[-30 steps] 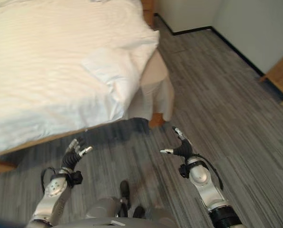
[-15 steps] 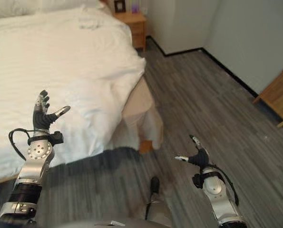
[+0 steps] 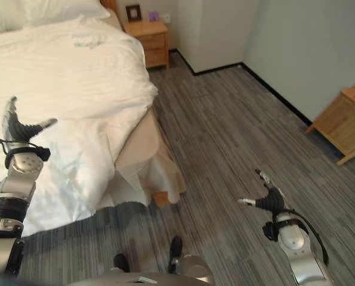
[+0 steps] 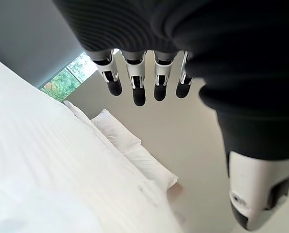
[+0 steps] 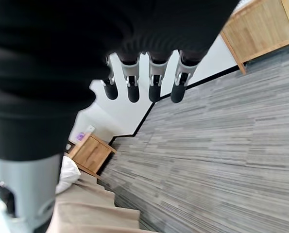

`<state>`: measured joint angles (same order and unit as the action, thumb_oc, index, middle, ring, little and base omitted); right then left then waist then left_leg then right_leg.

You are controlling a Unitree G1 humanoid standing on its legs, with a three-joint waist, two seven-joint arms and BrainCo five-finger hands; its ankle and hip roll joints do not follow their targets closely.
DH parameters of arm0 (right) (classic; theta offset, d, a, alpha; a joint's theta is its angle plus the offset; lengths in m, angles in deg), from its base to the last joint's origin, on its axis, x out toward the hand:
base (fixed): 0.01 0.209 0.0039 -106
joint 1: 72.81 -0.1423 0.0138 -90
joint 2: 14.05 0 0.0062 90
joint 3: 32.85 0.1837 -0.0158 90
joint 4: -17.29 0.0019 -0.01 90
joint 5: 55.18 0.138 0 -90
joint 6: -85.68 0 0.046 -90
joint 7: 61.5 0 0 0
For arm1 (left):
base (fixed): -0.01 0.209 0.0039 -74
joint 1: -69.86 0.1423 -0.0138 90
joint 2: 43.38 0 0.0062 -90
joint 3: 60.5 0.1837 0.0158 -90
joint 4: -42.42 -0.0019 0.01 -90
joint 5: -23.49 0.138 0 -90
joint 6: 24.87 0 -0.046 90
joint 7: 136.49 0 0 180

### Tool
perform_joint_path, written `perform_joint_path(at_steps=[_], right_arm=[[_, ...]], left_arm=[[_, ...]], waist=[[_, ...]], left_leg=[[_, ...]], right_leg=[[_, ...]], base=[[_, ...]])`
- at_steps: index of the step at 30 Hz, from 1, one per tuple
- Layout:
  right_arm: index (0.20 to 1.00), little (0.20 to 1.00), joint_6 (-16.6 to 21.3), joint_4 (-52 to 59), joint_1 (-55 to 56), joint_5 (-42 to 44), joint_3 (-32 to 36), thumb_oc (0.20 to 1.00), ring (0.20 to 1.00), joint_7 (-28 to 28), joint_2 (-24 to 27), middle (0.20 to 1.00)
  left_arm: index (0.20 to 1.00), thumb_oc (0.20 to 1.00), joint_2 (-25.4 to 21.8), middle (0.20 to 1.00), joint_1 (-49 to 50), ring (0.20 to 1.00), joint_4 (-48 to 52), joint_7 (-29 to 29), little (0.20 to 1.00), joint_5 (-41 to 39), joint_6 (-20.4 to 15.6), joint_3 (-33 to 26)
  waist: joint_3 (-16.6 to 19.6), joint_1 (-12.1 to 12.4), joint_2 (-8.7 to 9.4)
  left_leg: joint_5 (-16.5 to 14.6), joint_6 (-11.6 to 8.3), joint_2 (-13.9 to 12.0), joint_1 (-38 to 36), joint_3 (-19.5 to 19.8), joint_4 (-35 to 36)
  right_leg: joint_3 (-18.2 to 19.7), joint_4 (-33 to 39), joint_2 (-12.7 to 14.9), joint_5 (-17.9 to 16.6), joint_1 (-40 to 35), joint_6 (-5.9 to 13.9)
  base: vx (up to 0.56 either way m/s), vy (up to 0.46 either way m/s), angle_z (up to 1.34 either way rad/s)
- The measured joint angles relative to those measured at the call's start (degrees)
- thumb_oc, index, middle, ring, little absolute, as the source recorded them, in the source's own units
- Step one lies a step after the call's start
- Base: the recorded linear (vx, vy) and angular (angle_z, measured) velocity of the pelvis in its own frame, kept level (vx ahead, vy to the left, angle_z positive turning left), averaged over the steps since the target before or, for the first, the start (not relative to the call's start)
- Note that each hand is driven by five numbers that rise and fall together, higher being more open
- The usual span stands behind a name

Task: Making the bed.

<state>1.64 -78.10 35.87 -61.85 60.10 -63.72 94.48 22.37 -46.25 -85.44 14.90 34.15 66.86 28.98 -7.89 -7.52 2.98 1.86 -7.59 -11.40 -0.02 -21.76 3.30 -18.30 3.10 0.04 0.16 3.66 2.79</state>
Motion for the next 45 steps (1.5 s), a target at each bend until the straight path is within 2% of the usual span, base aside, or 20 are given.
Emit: perform_joint_path(at_steps=[1,2,3,5,8,12,13,14,15,16,17,19,21,24,26,28,29,35,39,45], right_arm=[[1.000,1.000,0.02,-0.24,0.40,0.01,0.36,1.000,1.000,0.11,0.56,1.000],[1.000,1.000,0.14,0.81,2.02,0.00,0.80,1.000,1.000,0.27,2.42,1.000],[1.000,1.000,0.48,1.81,3.86,0.05,1.08,1.000,1.000,0.43,3.83,1.000],[1.000,1.000,1.26,3.37,4.10,0.21,0.94,1.000,1.000,0.55,4.47,1.000],[1.000,1.000,3.00,4.09,1.85,0.91,-1.10,1.000,1.000,1.60,7.65,1.000],[1.000,1.000,4.57,5.35,-1.28,3.99,-3.75,1.000,1.000,1.75,8.37,1.000],[1.000,1.000,5.93,8.33,-2.35,5.67,-3.49,1.000,1.000,2.26,8.16,1.000],[1.000,1.000,6.10,8.76,-2.47,6.06,-3.47,1.000,1.000,2.48,7.92,1.000],[1.000,1.000,6.09,9.47,-2.47,6.98,-3.39,1.000,1.000,2.63,7.50,1.000],[1.000,1.000,6.09,10.21,-2.88,7.23,-2.99,1.000,1.000,2.62,6.16,1.000],[1.000,1.000,6.08,10.60,-2.85,7.10,-2.22,1.000,1.000,2.51,5.63,1.000],[1.000,1.000,5.92,12.01,-4.06,5.72,-0.40,1.000,1.000,1.93,6.60,1.000],[1.000,1.000,5.54,17.07,-9.68,-9.25,6.37,1.000,1.000,-4.21,14.35,1.000],[1.000,1.000,6.00,20.79,-23.71,-18.86,8.46,1.000,1.000,-11.63,22.92,1.000],[1.000,1.000,2.96,25.68,-47.12,-21.20,-6.54,1.000,1.000,-11.17,28.31,1.000],[1.000,1.000,6.20,33.43,-72.77,-21.51,-23.00,1.000,1.000,-11.85,30.91,1.000],[1.000,1.000,7.27,34.22,-76.59,-21.51,-26.29,1.000,1.000,-12.28,30.42,1.000],[1.000,1.000,6.65,31.90,-63.28,-21.47,-19.68,1.000,1.000,-10.84,29.12,1.000],[1.000,1.000,5.55,29.31,-59.77,-21.46,-17.58,1.000,1.000,-9.89,28.11,1.000],[1.000,1.000,4.46,24.30,-55.37,-19.34,-16.70,1.000,1.000,-9.70,22.96,1.000]], left_arm=[[1.000,1.000,0.04,1.000,-1.34,1.000,-3.38,0.06,1.000,1.42,0.46,1.13],[1.000,1.000,-0.07,1.000,-3.05,1.000,-5.35,0.33,1.000,1.78,1.41,2.55],[1.000,1.000,-1.32,1.000,-8.42,1.000,-12.00,0.23,1.000,3.36,1.00,5.93],[1.000,1.000,-2.53,1.000,-13.72,1.000,-19.97,1.92,1.000,3.73,2.40,9.28],[1.000,1.000,-3.79,1.000,-19.24,1.000,-26.66,2.38,1.000,5.09,2.51,11.65],[1.000,1.000,-5.52,1.000,-24.37,1.000,-33.33,3.39,1.000,8.40,2.32,16.80],[0.752,0.752,-8.07,0.752,-27.25,0.752,-37.79,4.96,0.752,10.50,3.08,19.60],[0.671,0.671,-8.27,0.671,-27.08,0.671,-38.54,5.47,0.671,10.65,3.23,18.96],[0.479,0.479,-8.18,0.479,-27.01,0.479,-40.11,6.71,0.479,10.71,2.78,18.37],[0.222,0.222,-8.03,0.222,-26.29,0.222,-42.58,8.41,0.222,10.22,2.55,16.17],[0.200,0.200,-7.70,0.200,-25.79,0.200,-42.90,9.16,0.200,9.63,2.50,15.35],[0.200,0.200,-6.77,0.200,-25.29,0.200,-42.97,10.05,0.200,8.66,2.06,15.28],[0.200,0.200,-3.05,0.200,-25.12,0.200,-42.49,10.84,0.200,8.19,1.82,14.61],[0.200,0.200,-0.08,0.200,-25.38,0.200,-41.47,11.14,0.200,8.21,1.27,15.98],[0.200,0.200,2.26,0.200,-27.03,0.200,-41.66,11.14,0.200,8.01,2.50,19.76],[0.200,0.200,9.67,0.200,-31.46,0.200,-35.36,11.13,0.200,7.33,0.86,21.87],[0.200,0.200,9.84,0.200,-31.54,0.200,-32.17,11.11,0.200,6.81,0.37,22.63],[0.200,0.200,15.13,0.200,-12.55,0.200,15.08,10.52,0.200,2.87,-1.64,21.74],[0.200,0.200,22.82,0.200,-2.91,0.200,20.42,13.52,0.200,0.38,-3.00,22.75],[0.200,0.200,33.57,0.200,3.52,0.200,14.40,24.55,0.200,-5.97,-3.05,43.13]], waist=[[-0.49,0.03,-2.40],[-0.18,-0.28,-5.40],[0.23,-1.84,-5.26],[0.54,-2.57,-4.76],[0.38,-3.64,-6.29],[-0.68,-5.13,-4.76],[-1.19,-5.31,-4.27],[-1.53,-5.33,-4.05],[-1.74,-5.33,-3.86],[-2.05,-5.24,-3.42],[-2.13,-5.18,-3.49],[-2.78,-4.53,-3.59],[-3.11,-3.74,-4.70],[-3.07,-2.87,-5.06],[-2.82,-0.76,-5.58],[-2.58,3.40,-6.95],[-2.62,3.74,-6.66],[-2.45,5.16,-5.33],[-1.99,4.34,-4.65],[0.32,2.01,-2.29]], left_leg=[[-0.36,0.35,-1.70,0.30,0.43,0.38],[-1.98,-0.80,-4.72,0.97,2.02,0.34],[-1.20,-0.52,-5.49,0.91,0.81,1.54],[-0.84,-0.03,-3.81,1.05,-1.86,0.53],[4.33,-0.12,-2.25,4.55,-2.99,0.41],[4.90,0.77,-0.01,8.81,-3.43,1.23],[5.32,1.78,0.82,12.02,-4.33,1.85],[5.78,2.36,1.00,13.00,-4.38,1.87],[5.84,2.46,1.16,13.72,-4.24,1.91],[5.89,2.54,1.24,14.49,-4.00,1.96],[5.90,2.56,1.32,14.85,-3.75,1.98],[5.89,2.61,1.54,14.96,-3.25,2.02],[5.70,2.87,2.09,14.46,-2.56,2.04],[5.66,2.92,2.20,13.57,-2.36,2.04],[5.25,2.43,2.09,13.24,-2.45,2.35],[6.12,3.27,1.98,12.92,-0.89,1.97],[6.80,3.19,2.00,13.24,-0.68,1.93],[5.58,4.43,3.98,10.58,2.62,1.97],[3.95,4.41,4.75,7.63,2.00,2.00],[3.63,4.75,4.87,4.34,0.33,1.99]], right_leg=[[-0.76,-2.60,-1.04,3.13,0.28,3.81],[1.49,-10.61,-2.21,3.35,4.06,-2.72],[3.76,-12.46,-0.99,5.10,4.69,-4.58],[4.97,-13.70,0.37,5.06,7.55,-4.44],[6.33,-14.21,1.05,2.68,12.19,-3.29],[7.30,-12.26,3.08,0.11,16.45,-1.11],[8.05,-9.98,3.59,-1.97,19.09,-0.29],[8.06,-8.47,3.56,-3.53,19.33,-0.67],[7.90,-6.88,3.58,-4.43,19.22,-0.59],[7.62,-5.13,3.57,-5.21,19.06,-0.60],[7.32,-4.18,3.56,-5.65,18.90,-0.58],[6.97,-2.54,3.61,-6.41,17.98,-0.54],[6.22,-0.36,4.09,-7.19,15.99,0.00],[6.01,1.03,3.97,-7.88,14.40,-0.24],[6.26,1.29,3.88,-8.24,13.76,-0.32],[4.45,1.58,3.60,-8.56,12.60,-0.48],[3.94,1.20,3.54,-8.47,12.53,-0.58],[2.52,-0.15,6.10,-5.89,8.08,1.26],[3.37,0.01,6.84,-5.45,5.53,2.01],[4.95,0.67,6.73,-5.31,2.99,2.36]], base=[[0.07,0.095,-0.16],[0.08,0.116,0.13],[0.04,0.096,0.12],[-0.03,0.050,-0.10],[-0.07,0.039,-0.23],[-0.07,0.031,-0.07],[-0.04,-0.002,-0.21],[-0.04,-0.002,-0.11],[-0.01,0.008,0.07],[0.00,0.013,0.13],[0.00,0.015,0.12],[0.03,0.038,0.12],[0.04,0.042,0.16],[0.01,-0.015,0.03],[0.00,-0.041,-0.11],[-0.08,-0.070,0.41],[-0.06,-0.083,0.60],[0.07,-0.067,0.38],[0.08,-0.053,-0.09],[0.05,-0.032,-0.14]])
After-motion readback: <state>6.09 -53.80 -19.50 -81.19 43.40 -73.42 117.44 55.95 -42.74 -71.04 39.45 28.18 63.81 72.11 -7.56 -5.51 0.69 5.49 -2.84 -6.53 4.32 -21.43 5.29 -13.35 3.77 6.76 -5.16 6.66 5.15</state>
